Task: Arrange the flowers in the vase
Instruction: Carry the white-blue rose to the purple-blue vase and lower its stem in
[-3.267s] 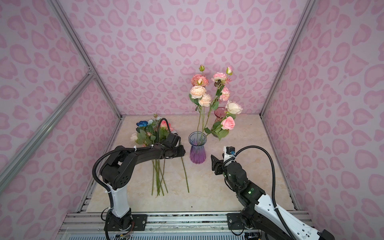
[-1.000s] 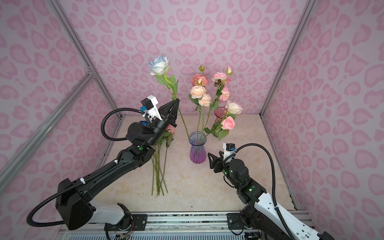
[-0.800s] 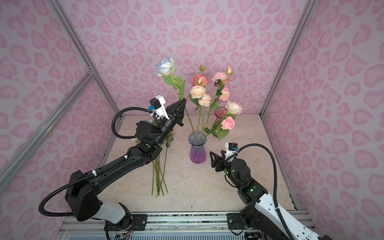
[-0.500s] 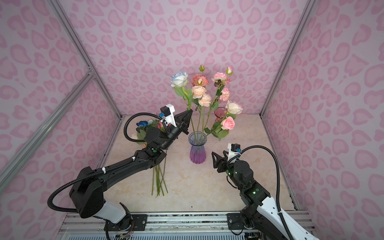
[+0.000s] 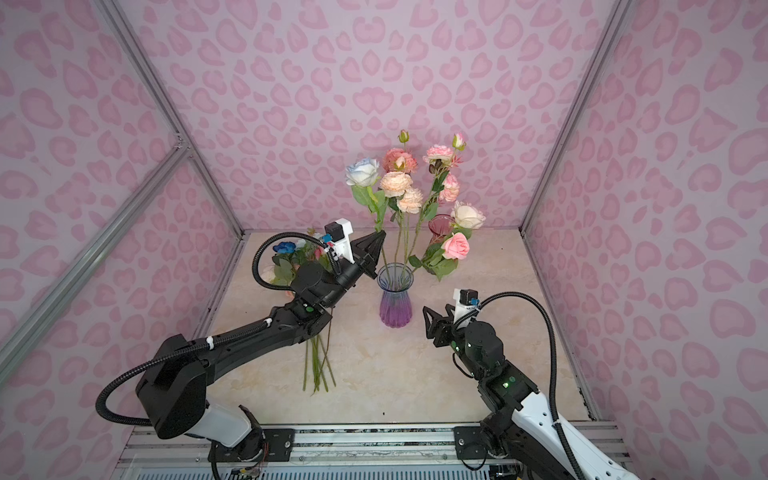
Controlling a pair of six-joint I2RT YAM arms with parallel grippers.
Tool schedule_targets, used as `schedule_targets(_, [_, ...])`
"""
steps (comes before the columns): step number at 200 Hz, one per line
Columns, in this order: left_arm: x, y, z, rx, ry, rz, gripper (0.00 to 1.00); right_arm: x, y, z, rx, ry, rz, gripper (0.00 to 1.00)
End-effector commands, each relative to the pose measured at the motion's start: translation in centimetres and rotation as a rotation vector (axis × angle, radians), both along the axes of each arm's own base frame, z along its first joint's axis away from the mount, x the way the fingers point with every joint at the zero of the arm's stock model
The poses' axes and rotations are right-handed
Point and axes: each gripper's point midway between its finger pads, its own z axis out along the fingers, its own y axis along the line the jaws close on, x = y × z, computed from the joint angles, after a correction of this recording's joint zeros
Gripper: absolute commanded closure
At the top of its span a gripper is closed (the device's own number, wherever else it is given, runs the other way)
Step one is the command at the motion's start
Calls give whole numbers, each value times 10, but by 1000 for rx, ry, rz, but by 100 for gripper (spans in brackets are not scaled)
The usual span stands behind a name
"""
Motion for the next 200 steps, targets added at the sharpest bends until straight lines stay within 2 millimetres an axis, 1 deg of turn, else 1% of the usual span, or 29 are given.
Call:
schedule_targets(1, [-1, -5, -8, 7, 23, -25, 85, 0, 1, 2, 7, -4, 6, 28])
schedule_targets(32, [-2, -9, -21, 53, 67, -45, 75, -1, 0, 2, 12, -2, 1, 28])
schedule_targets(46, [-3, -8, -26, 76, 80, -41, 67, -1, 0, 2, 3, -1, 4, 28])
schedule_targets(69, [-1, -6, -34, 117, 111, -24, 65, 0, 0, 2, 11, -4, -2, 28])
schedule_targets(73, [-2, -5, -35, 125, 117, -22, 60, 1, 1, 2, 13, -4, 0, 28])
schedule_targets(102, [0, -1, -47, 178, 187, -2, 45, 3, 4, 3, 11, 1, 11, 28])
schedule_targets(110, [1, 1, -51, 198, 207, 11, 37, 3, 4, 3, 11, 1, 8, 28])
schedule_targets(124, [1, 5, -56, 232, 227, 30, 31, 4, 5, 4, 17, -2, 11, 28])
schedule_targets(135, [0, 8, -58, 254, 240, 40, 23, 5, 6, 5, 11, 0, 15, 28])
schedule_targets(140, [0, 9, -60, 265, 251, 46, 17, 5, 7, 5, 8, -1, 17, 28])
schedule_targets(144, [0, 9, -60, 276, 258, 48, 1, 5, 7, 6, 9, -3, 19, 28])
schedule_targets(145, [0, 9, -60, 279, 259, 49, 0, 5, 7, 6, 8, -2, 19, 28])
schedule_targets(150, [1, 11, -63, 301, 273, 58, 2, 6, 7, 7, 8, -3, 17, 28])
schedule_targets(167, [-1, 13, -64, 359, 294, 57, 2, 6, 6, 8, 13, -7, 12, 28])
schedule_targets(182, [-4, 18, -64, 374, 313, 69, 2, 6, 7, 8, 11, -9, 15, 28])
schedule_targets(186, [-5, 19, -69, 398, 333, 70, 2, 6, 7, 10, 12, -11, 13, 28])
schedule_targets(200, [-8, 23, -75, 434, 364, 72, 2, 6, 6, 10, 12, -13, 10, 28])
